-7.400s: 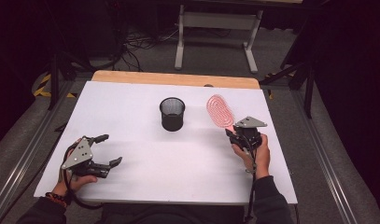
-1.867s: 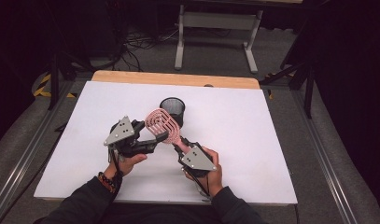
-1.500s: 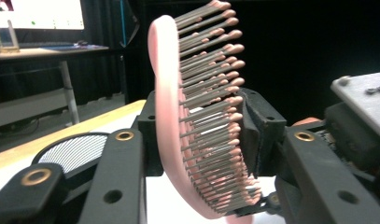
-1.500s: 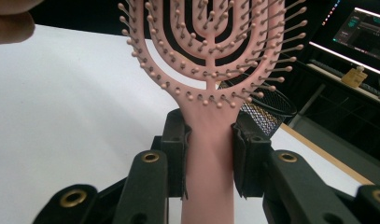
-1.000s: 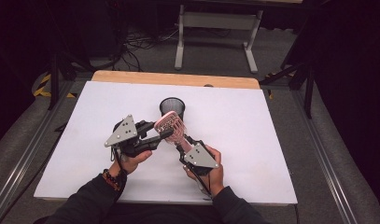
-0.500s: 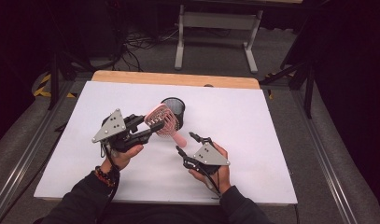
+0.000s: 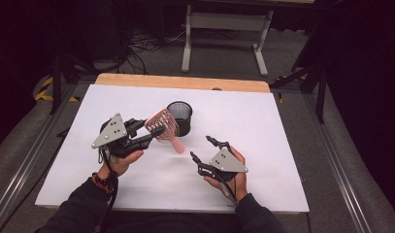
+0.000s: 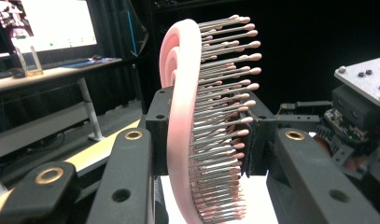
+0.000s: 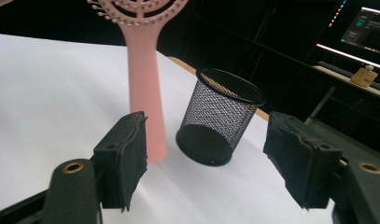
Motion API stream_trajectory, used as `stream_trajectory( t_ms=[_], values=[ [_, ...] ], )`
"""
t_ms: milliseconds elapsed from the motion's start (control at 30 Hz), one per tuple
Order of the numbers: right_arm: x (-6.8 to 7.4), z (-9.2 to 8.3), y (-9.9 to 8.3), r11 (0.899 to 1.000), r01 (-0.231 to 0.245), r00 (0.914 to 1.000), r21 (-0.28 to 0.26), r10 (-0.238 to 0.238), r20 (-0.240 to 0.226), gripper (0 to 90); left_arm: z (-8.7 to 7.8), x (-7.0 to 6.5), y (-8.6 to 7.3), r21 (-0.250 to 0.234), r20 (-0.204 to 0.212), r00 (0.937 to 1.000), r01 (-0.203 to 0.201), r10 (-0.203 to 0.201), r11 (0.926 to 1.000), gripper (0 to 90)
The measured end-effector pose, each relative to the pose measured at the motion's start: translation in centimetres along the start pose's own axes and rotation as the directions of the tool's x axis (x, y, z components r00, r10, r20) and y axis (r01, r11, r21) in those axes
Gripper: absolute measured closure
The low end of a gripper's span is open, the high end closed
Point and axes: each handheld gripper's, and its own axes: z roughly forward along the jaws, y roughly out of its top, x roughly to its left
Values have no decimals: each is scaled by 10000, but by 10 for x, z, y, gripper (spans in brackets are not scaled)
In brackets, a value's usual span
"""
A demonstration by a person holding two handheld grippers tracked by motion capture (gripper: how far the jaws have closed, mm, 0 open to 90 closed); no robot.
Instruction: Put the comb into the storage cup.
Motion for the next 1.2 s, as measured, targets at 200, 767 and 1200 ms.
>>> stream_trajectory(
  t_ms=[200,767,1200],
  values=[
    [-8,-9,-3,9999,-139,9998,-64,139,119,261,-5,2,1,66,-13,10000,-84,84,9999,634],
    [-19,-30,-15,9992,-295,9975,252,279,645,137,-22,13,7,-41,-540,9984,-168,166,9998,634],
    [-33,-55,-27,9986,-322,9904,428,261,1359,135,-21,17,31,-359,-651,9962,-607,583,9975,634]
  ],
)
